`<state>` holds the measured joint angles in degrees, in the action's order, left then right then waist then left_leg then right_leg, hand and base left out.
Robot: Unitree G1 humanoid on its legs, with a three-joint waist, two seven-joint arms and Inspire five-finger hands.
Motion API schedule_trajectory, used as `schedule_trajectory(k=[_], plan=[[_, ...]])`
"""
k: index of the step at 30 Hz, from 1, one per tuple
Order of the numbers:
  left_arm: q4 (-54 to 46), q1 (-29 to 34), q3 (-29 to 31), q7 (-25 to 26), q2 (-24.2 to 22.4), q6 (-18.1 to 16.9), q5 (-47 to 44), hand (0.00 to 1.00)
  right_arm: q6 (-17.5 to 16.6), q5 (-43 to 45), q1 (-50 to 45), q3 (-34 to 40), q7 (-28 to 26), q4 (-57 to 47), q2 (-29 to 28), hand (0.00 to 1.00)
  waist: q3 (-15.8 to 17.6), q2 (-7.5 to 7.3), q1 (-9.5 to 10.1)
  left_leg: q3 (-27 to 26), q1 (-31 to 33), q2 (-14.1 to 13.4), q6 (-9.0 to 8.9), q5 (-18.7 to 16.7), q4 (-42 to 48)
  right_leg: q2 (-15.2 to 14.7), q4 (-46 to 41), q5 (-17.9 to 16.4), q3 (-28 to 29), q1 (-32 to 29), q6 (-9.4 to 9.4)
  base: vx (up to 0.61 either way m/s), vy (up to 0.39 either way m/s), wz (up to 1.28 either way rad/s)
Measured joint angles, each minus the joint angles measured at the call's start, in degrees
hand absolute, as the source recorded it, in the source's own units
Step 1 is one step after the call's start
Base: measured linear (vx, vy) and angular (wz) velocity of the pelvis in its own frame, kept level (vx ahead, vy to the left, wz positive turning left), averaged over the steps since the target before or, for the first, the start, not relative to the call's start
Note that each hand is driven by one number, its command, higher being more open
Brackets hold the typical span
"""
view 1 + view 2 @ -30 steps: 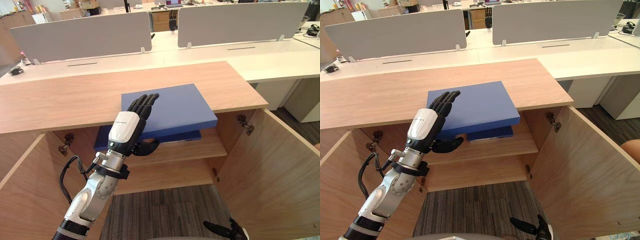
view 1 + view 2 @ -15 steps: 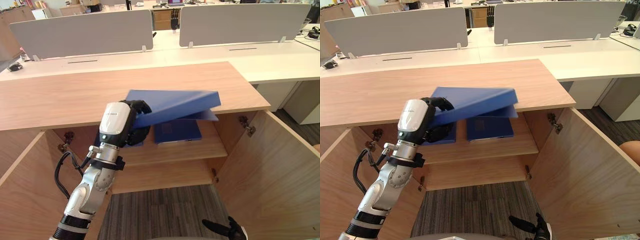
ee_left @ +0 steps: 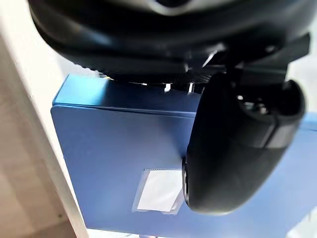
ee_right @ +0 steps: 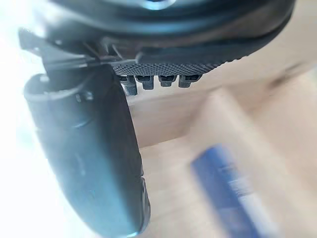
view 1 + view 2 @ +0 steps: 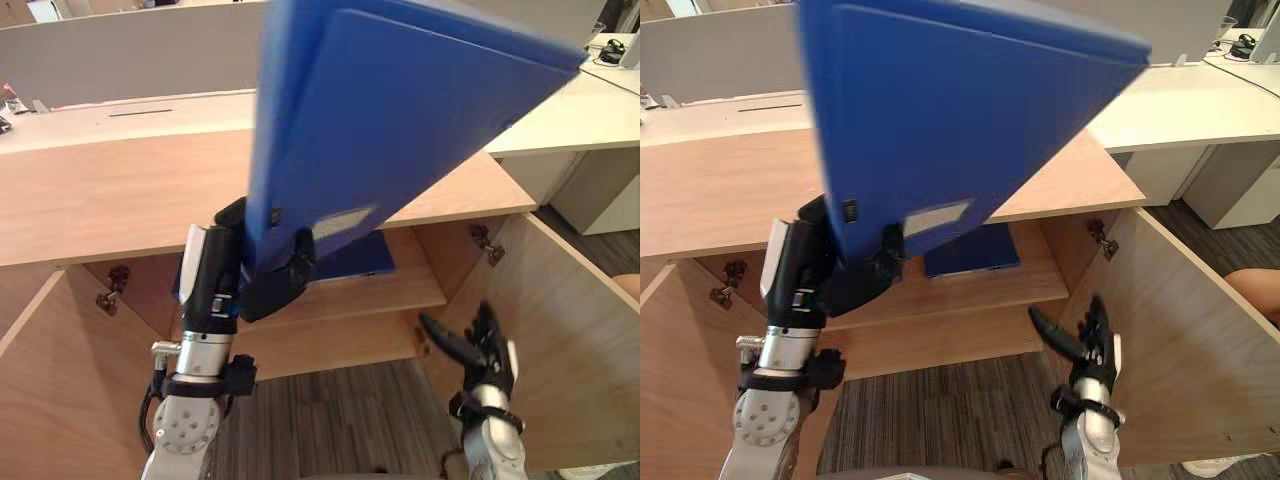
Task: Walk over to the cabinet, pick up the folder, carry it to the office cabinet, place the folder inside the office cabinet, then close the office cabinet door
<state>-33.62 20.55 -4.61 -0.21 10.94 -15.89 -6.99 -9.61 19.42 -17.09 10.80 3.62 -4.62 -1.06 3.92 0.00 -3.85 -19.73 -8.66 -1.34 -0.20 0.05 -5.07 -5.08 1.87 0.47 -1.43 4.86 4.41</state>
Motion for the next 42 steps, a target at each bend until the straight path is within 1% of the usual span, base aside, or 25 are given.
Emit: schedule_trajectory(k=[1, 2, 4, 6, 7, 10, 13, 17, 18, 22, 24, 28, 29, 30, 34, 36, 38, 39, 40, 41, 42], plan=[[0.0, 0.7, 0.3, -1.2, 0.0, 0.2, -3.1, 0.00, -0.2, 1.1, 0.0, 0.0, -0.4, -2.2, 0.0, 1.00, 0.1, -0.10, 0.04, 0.0, 0.0, 0.0, 0.00, 0.0, 0.0, 0.0, 0.0, 0.0, 0.0, 0.0, 0.00, -0.02, -0.041, 0.00], [0.0, 2.0, 1.0, -3.1, 0.0, 0.7, -8.5, 0.00, -1.0, 2.7, 0.1, -0.2, -1.5, -6.7, 0.1, 1.00, 0.2, -0.18, 0.13, 0.0, 0.0, 0.0, -0.01, -0.1, 0.0, 0.0, 0.0, 0.0, 0.0, 0.0, 0.01, -0.01, -0.032, 0.00], [0.0, 3.8, 1.6, -5.3, -0.1, 1.3, -15.3, 0.00, -2.4, 5.5, 0.5, -1.6, -2.8, -13.5, 1.0, 1.00, 0.3, -0.21, 0.30, 0.0, 0.0, 0.0, 0.03, -0.2, 0.0, 0.0, 0.0, 0.0, 0.1, 0.0, 0.03, 0.00, -0.034, 0.00], [0.0, 4.3, 2.0, -6.9, -0.2, 1.9, -19.0, 0.00, -3.2, 6.9, 1.5, -3.2, -4.1, -17.2, 2.1, 1.00, 0.4, -0.24, 0.49, 0.0, 0.0, 0.0, 0.05, -0.3, 0.0, 0.0, 0.0, 0.0, 0.1, 0.0, 0.04, 0.00, -0.033, 0.00], [0.0, 4.5, 2.0, -8.3, -0.2, 2.3, -21.8, 0.00, -4.0, 8.2, 3.3, -5.4, -5.5, -19.9, 4.0, 1.00, 0.6, -0.34, 0.74, 0.0, 0.0, -0.1, 0.04, -0.3, 0.0, 0.0, 0.0, 0.0, 0.1, 0.0, 0.05, -0.01, -0.036, 0.00], [0.0, 4.7, 1.9, -10.5, -0.1, 3.0, -24.0, 0.00, -5.0, 8.6, 8.2, -9.3, -8.0, -21.7, 7.8, 1.00, 0.9, -0.41, 1.40, 0.0, 0.0, -0.2, 0.04, -0.3, 0.0, 0.0, 0.0, 0.0, 0.1, 0.0, 0.07, -0.02, -0.045, 0.01], [0.1, 4.8, 1.6, -12.4, 0.5, 3.2, -26.4, 0.00, -5.2, 8.6, 12.4, -12.4, -9.9, -21.5, 11.5, 1.00, 1.0, -0.28, 1.94, 0.4, 0.2, -0.2, 0.06, -0.3, 0.0, -0.1, 0.0, 0.0, -0.3, 0.0, 0.07, -0.01, -0.042, 0.07], [0.5, 4.8, 0.6, -13.7, 2.2, 3.4, -29.1, 0.00, -5.2, 8.7, 15.7, -15.5, -10.8, -19.9, 15.8, 1.00, 1.0, -0.25, 2.48, 1.5, 0.3, 0.0, 0.09, -0.2, 0.0, -0.1, -0.1, 0.0, -1.1, 0.4, 0.07, -0.01, -0.040, 0.13], [0.6, 4.8, 0.7, -13.7, 2.4, 3.4, -29.3, 0.00, -5.2, 8.7, 16.3, -16.0, -10.8, -19.1, 16.5, 0.00, 1.0, -0.25, 2.47, 1.6, 0.3, 0.0, 0.10, -0.2, 0.0, -0.1, -0.2, 0.0, -1.2, 0.4, 0.07, -0.01, -0.027, 0.12], [2.5, 4.8, 0.8, -13.7, 5.0, 3.5, -30.3, 0.00, -4.8, 10.3, 19.2, -18.8, -11.2, -13.5, 22.0, 0.00, 1.0, -0.23, 2.98, 2.2, 0.3, 0.0, 0.17, -0.2, 0.0, -0.1, -0.7, 0.0, -1.8, 0.4, 0.08, -0.02, -0.037, 0.07], [3.1, 4.8, 1.1, -13.7, 6.0, 3.5, -30.3, 0.00, -4.4, 10.4, 19.2, -20.2, -11.4, -12.2, 24.0, 0.00, 1.0, -0.23, 3.09, 2.6, 0.4, 0.0, 0.23, -0.1, 0.0, -0.2, -0.8, 0.0, -2.1, 0.5, 0.07, -0.02, -0.037, 0.12], [3.6, 4.8, 3.1, -13.6, 7.9, 3.6, -30.3, 0.00, -3.8, 11.3, 19.4, -22.3, -13.9, -11.2, 27.9, 0.00, 1.0, -0.23, 3.27, 3.2, 0.6, 0.0, 0.31, -0.1, 0.0, -0.4, -0.9, 0.0, -2.6, 0.5, 0.07, -0.02, -0.036, 0.08], [3.7, 4.8, 3.2, -13.6, 8.2, 3.5, -30.6, 0.00, -3.8, 12.0, 19.4, -22.5, -14.1, -11.2, 28.0, 0.00, 1.0, -0.23, 3.28, 3.3, 0.6, 0.0, 0.32, -0.1, 0.0, -0.4, -1.0, 0.0, -2.7, 0.5, 0.07, -0.03, -0.040, 0.06], [4.0, 4.8, 3.2, -13.6, 8.4, 3.5, -31.1, 1.00, -3.8, 12.5, 19.4, -22.5, -14.6, -11.2, 28.1, 0.00, 1.0, -0.23, 3.32, 3.4, 0.7, 0.0, 0.34, -0.1, 0.0, -0.5, -1.0, 0.0, -2.8, 0.6, 0.07, -0.03, -0.033, 0.06], [4.2, 4.7, 3.7, -13.5, 7.9, 3.4, -30.9, 1.00, -3.6, 13.0, 19.6, -22.4, -14.8, -11.2, 28.0, 0.00, 1.0, -0.22, 3.71, 3.9, 0.9, 0.2, 0.49, 0.0, 0.0, -0.7, -1.0, 0.0, -3.3, 0.5, 0.06, -0.03, -0.034, 0.06], [4.2, 4.4, 4.8, -12.4, 6.6, 3.2, -28.3, 1.00, -3.6, 12.4, 19.6, -22.5, -16.2, -11.5, 27.3, 0.00, 1.0, -0.20, 3.81, 4.3, 1.1, 0.2, 0.61, 0.2, 0.0, -0.8, -1.0, 0.0, -3.6, 0.5, 0.06, -0.04, -0.042, 0.09], [4.8, 3.7, 6.7, -11.2, 2.4, 2.8, -24.2, 1.00, -3.4, 9.2, 19.5, -22.1, -15.5, -11.9, 23.0, 0.00, 1.0, -0.20, 4.27, 4.7, 1.3, 0.4, 0.67, 0.3, 0.0, -0.8, -1.0, 0.0, -3.8, 0.5, 0.05, -0.04, -0.038, 0.08], [5.2, 3.3, 7.4, -11.0, 1.1, 2.5, -22.9, 1.00, -3.4, 8.2, 19.3, -21.7, -15.1, -11.9, 21.8, 0.00, 1.0, -0.18, 4.42, 4.8, 1.3, 0.4, 0.72, 0.4, 0.0, -0.8, -1.0, 0.0, -3.9, 0.5, 0.05, -0.04, -0.037, 0.11], [6.5, 2.6, 9.4, -10.3, -1.4, 1.9, -21.1, 1.00, -3.3, 6.5, 19.1, -20.9, -14.6, -11.9, 19.7, 0.00, 1.0, -0.17, 4.56, 5.1, 1.5, 0.4, 0.76, 0.5, 0.0, -0.8, -1.0, 0.0, -4.1, 0.5, 0.04, -0.03, -0.032, 0.10], [7.4, 2.2, 10.4, -9.9, -2.5, 1.8, -20.9, 1.00, -3.3, 5.9, 18.9, -20.5, -14.3, -11.9, 18.8, 0.00, 1.0, -0.17, 4.59, 5.2, 1.6, 0.4, 0.78, 0.6, 0.0, -0.9, -1.0, 0.0, -4.2, 0.5, 0.04, -0.04, -0.040, 0.10], [9.7, 1.7, 13.2, -8.8, -4.7, 1.4, -20.0, 1.00, -3.3, 4.6, 18.7, -19.5, -13.9, -11.9, 17.2, 0.00, 1.0, -0.16, 4.68, 5.3, 1.6, 0.4, 0.79, 0.7, 0.0, -0.9, -1.0, 0.0, -4.4, 0.5, 0.04, -0.05, -0.038, 0.05]])
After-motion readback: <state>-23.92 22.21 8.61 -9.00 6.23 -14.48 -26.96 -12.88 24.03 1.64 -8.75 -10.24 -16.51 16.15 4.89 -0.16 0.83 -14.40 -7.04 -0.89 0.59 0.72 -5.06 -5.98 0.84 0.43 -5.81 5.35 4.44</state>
